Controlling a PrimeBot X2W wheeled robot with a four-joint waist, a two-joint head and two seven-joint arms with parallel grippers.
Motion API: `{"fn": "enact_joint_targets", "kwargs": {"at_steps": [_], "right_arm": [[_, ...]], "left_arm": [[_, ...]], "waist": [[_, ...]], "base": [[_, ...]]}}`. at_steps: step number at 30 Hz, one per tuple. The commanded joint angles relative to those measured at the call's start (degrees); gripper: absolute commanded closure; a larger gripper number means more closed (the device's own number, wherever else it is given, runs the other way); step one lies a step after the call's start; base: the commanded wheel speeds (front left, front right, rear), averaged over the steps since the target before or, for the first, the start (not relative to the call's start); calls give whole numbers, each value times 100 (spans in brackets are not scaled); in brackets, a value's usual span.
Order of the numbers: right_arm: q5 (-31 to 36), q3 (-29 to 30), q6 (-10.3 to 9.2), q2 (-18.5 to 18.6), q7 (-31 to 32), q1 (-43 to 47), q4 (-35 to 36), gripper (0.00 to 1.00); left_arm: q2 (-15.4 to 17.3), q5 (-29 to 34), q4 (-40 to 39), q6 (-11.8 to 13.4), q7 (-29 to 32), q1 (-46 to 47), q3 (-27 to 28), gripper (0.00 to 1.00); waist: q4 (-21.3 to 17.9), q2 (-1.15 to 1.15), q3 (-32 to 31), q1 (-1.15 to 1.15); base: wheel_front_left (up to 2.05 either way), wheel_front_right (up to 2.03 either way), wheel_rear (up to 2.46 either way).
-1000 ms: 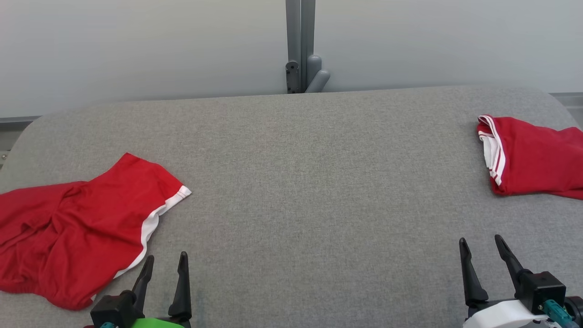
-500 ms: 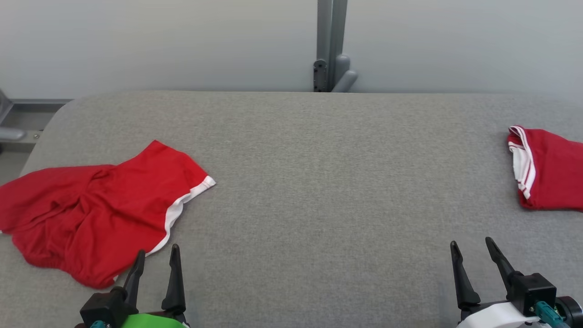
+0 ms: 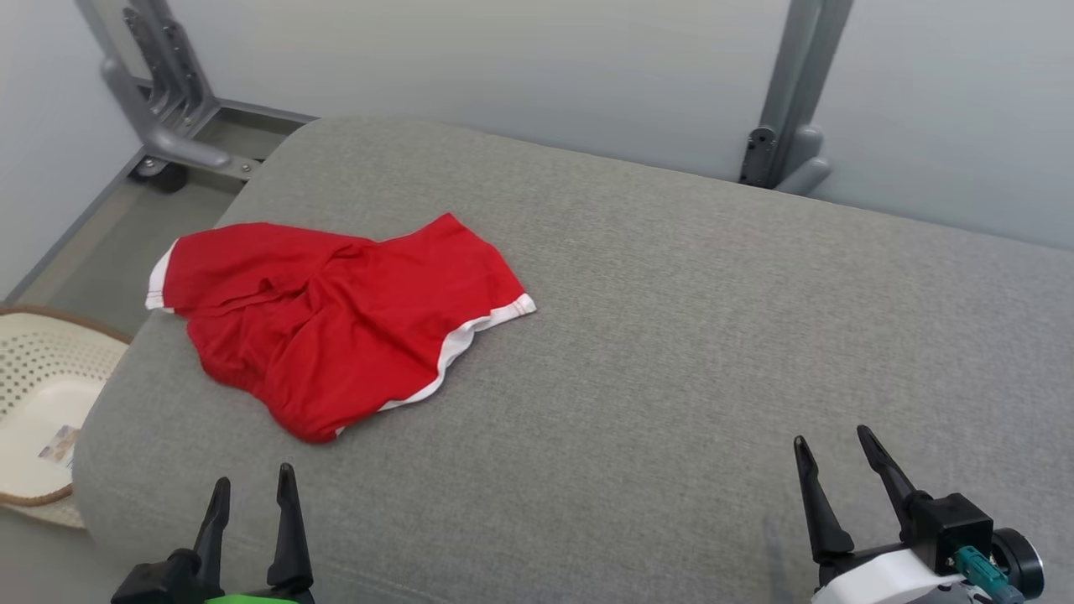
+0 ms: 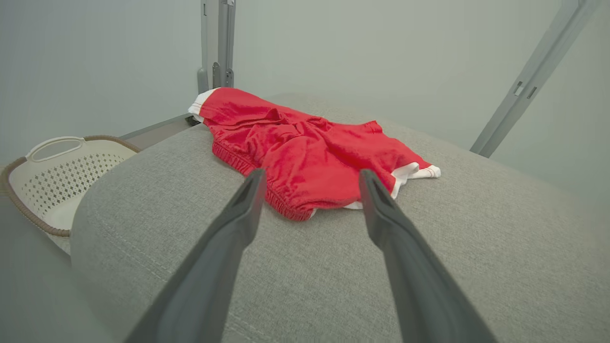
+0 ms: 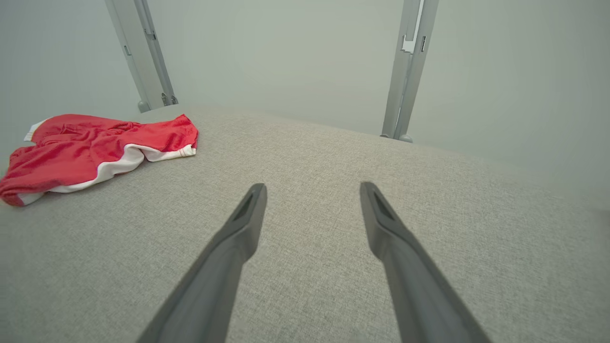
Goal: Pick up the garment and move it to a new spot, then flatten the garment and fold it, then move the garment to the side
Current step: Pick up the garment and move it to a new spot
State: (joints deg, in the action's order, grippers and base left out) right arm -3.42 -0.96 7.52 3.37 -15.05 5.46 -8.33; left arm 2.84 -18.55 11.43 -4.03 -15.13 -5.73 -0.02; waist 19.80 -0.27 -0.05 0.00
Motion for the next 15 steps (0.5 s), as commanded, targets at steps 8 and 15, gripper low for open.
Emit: {"fn": "enact_joint_targets", "kwargs": {"at_steps": [8, 15], "right_arm": [[-23, -113, -7, 95, -15, -77, -27, 0], [45, -185, -6, 350, -15, -398, -9, 0]], "left_arm": [[10, -94, 9, -54, -1, 206, 69, 0], [54, -120, 1098, -179, 62, 1343, -88, 0]], "waist": [[379, 27, 242, 0], [-15, 27, 964, 0]], "base": [[0, 0, 0], [0, 0, 0]]}}
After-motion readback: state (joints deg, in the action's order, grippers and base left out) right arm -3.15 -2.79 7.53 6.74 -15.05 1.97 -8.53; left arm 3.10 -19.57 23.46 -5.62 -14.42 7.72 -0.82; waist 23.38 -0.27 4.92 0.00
